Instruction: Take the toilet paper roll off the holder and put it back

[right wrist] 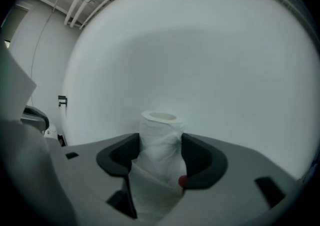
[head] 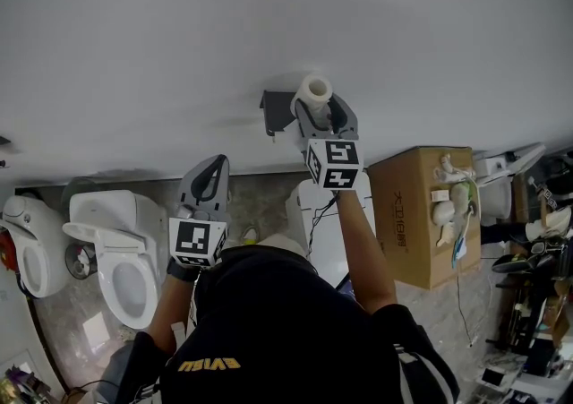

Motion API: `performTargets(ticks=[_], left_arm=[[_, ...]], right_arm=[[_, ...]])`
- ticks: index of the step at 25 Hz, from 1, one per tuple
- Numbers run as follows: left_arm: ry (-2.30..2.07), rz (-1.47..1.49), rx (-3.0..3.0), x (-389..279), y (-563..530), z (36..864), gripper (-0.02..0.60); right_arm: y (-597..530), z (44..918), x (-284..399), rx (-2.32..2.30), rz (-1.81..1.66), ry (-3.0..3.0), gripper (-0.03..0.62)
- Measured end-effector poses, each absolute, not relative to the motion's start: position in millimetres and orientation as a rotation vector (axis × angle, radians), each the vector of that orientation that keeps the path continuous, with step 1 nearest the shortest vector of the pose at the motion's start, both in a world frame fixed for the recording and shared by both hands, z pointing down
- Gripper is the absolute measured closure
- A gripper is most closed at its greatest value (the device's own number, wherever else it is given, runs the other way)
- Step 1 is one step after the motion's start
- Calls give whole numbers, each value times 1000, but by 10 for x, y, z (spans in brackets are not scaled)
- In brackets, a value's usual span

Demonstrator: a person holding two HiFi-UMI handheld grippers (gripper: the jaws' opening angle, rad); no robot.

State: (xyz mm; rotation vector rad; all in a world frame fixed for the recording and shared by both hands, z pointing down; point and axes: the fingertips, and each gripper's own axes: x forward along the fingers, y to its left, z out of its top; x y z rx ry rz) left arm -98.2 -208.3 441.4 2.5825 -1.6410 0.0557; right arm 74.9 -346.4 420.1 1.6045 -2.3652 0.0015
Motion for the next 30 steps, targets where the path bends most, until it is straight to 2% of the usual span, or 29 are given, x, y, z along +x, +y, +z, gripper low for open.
performTargets(ticks=[30], left_arm=[[-1643,3,2559,-1007,-1969,4399,571]], right_arm=[[-3448,4171,756,1633,16,-2354,338]])
